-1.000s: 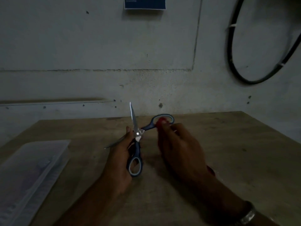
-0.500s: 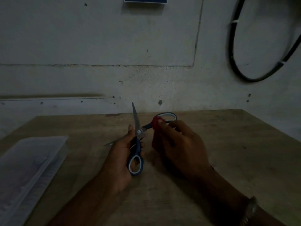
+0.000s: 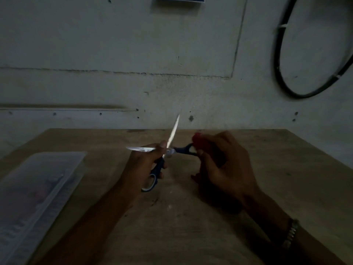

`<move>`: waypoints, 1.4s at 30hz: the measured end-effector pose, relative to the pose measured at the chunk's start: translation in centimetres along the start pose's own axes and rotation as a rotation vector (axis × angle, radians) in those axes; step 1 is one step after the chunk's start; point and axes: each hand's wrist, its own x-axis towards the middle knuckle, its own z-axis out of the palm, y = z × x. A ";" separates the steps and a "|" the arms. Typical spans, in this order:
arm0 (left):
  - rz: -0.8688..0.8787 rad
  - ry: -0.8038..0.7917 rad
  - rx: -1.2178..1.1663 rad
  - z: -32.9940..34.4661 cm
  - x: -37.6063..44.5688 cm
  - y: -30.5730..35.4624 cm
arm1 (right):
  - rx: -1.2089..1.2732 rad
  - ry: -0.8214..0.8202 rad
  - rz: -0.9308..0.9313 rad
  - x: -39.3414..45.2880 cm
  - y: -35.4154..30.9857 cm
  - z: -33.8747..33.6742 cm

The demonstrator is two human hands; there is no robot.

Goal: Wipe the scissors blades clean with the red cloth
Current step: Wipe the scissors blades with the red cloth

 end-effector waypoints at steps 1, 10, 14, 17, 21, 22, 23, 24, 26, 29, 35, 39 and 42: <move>0.057 -0.008 0.032 0.1 -0.1 -0.2 | -0.057 -0.095 -0.062 -0.3 -0.4 0.6; 0.380 -0.090 0.196 -0.1 -0.5 -0.9 | -0.089 -0.128 -0.004 -0.4 -0.6 1.1; 0.248 0.051 0.004 -0.3 -0.3 -0.7 | 0.114 -0.017 0.294 0.0 0.4 0.7; 0.177 0.112 -0.046 -0.2 0.1 -0.9 | 0.276 0.003 0.496 0.3 1.0 0.7; 0.026 0.138 -0.180 1.5 0.1 -1.8 | 0.815 0.114 0.796 0.3 0.0 1.8; 0.009 0.134 -0.198 2.1 -0.1 -2.3 | 0.964 0.148 0.902 0.2 -0.3 2.1; 0.003 0.119 -0.215 2.6 -0.4 -2.8 | 1.082 0.171 0.998 0.2 -0.4 2.5; 0.001 0.090 -0.226 3.0 -0.5 -3.3 | 1.172 0.174 1.067 0.1 -0.4 2.9; 0.010 0.063 -0.199 3.7 -0.8 -3.9 | 1.303 0.119 1.122 0.0 -0.4 3.3; -0.028 0.038 -0.205 4.1 -0.9 -3.9 | 1.307 -0.090 1.001 -0.4 -1.3 3.7; -0.162 -0.054 -0.339 2.7 -0.4 -3.6 | 0.944 -0.222 0.640 -0.3 -2.4 3.1; -0.190 -0.101 -0.432 1.7 -0.1 -3.0 | 0.782 -0.449 0.561 -0.2 -2.6 2.7; -0.173 -0.108 -0.389 1.6 -0.2 -2.6 | 0.681 -0.531 0.522 -0.2 -2.9 2.5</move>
